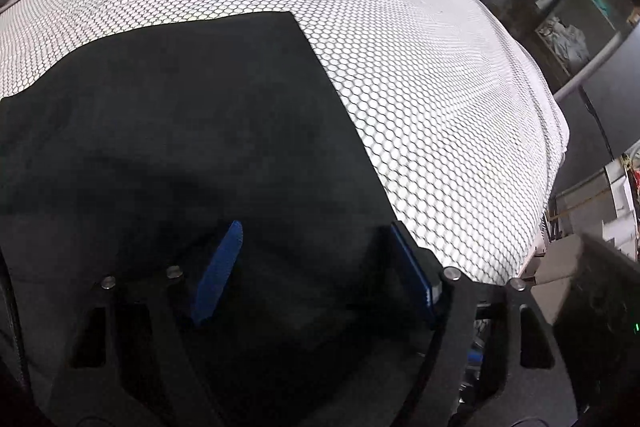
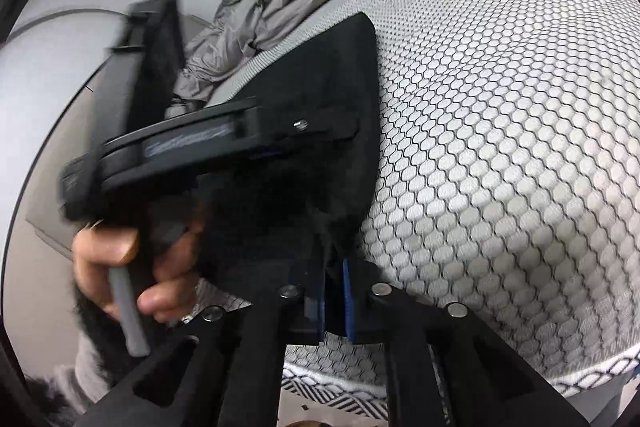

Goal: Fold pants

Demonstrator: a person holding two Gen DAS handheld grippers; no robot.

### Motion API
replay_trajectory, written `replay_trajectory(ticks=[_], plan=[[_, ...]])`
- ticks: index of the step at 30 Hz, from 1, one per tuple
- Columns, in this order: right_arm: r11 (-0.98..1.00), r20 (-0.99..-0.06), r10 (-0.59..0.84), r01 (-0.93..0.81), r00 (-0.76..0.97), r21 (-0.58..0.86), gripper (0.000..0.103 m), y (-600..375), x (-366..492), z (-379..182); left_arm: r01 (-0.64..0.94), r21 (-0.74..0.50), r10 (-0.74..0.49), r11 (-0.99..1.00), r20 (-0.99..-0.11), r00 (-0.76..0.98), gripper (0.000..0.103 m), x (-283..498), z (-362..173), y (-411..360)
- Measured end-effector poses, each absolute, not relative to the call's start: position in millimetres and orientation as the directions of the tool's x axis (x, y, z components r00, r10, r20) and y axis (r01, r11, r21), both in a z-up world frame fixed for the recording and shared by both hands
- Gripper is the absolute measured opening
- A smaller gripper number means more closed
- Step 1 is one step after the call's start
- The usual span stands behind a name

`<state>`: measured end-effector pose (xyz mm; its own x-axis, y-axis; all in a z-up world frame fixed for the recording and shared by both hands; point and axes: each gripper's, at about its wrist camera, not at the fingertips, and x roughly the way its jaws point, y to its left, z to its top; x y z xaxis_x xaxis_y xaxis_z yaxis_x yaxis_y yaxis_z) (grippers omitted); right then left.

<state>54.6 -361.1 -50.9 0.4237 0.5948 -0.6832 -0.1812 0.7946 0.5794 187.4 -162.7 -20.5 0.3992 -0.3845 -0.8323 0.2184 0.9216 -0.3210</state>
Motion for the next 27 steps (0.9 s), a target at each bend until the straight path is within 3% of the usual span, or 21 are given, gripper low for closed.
replay_trajectory(ticks=[5, 9, 11, 13, 14, 18, 23, 26, 27], plan=[[0.806, -0.713, 0.589, -0.214, 0.381, 0.551, 0.002, -367.4, 25.0, -56.3, 0.204, -0.320, -0.377, 0.925, -0.834, 0.403, 0.070, 199.2, -22.2, -166.5], [0.796, -0.716, 0.604, -0.221, 0.349, 0.564, 0.010, -375.3, 15.7, -55.4, 0.219, -0.365, -0.425, 0.905, -0.799, 0.426, 0.069, 181.2, -9.2, -155.3], [0.805, -0.692, 0.590, -0.237, 0.415, 0.544, 0.026, -384.6, 10.2, -38.7, 0.240, -0.351, -0.425, 0.905, -0.760, 0.492, 0.069, 151.6, 1.7, -142.9], [0.801, -0.649, 0.585, -0.224, 0.487, 0.554, 0.062, -396.2, 9.6, -28.5, 0.279, -0.314, -0.419, 0.907, -0.717, 0.557, 0.070, 114.6, 8.3, -141.0], [0.794, -0.615, 0.583, -0.213, 0.531, 0.569, 0.065, -402.6, 13.4, -23.7, 0.296, -0.296, -0.417, 0.908, -0.713, 0.564, 0.072, 102.7, 5.4, -145.2], [0.786, -0.596, 0.578, -0.183, 0.558, 0.591, 0.065, -401.1, 47.8, -24.9, 0.354, -0.124, -0.316, 0.927, -0.767, 0.559, 0.072, 73.9, -26.3, -184.5], [0.751, -0.614, 0.644, -0.223, 0.457, 0.622, 0.064, -378.3, 99.7, -51.5, 0.370, -0.116, -0.325, 0.922, -0.751, 0.575, 0.075, 61.2, -36.5, -191.8], [0.752, -0.635, 0.646, -0.209, 0.424, 0.626, 0.048, -351.9, 134.4, -65.1, 0.374, -0.121, -0.332, 0.919, -0.751, 0.571, 0.075, 55.1, -37.8, -191.3], [0.759, -0.648, 0.638, -0.201, 0.415, 0.619, 0.036, -348.9, 143.8, -68.3, 0.377, -0.122, -0.334, 0.918, -0.749, 0.572, 0.075, 55.3, -36.9, -187.6]])
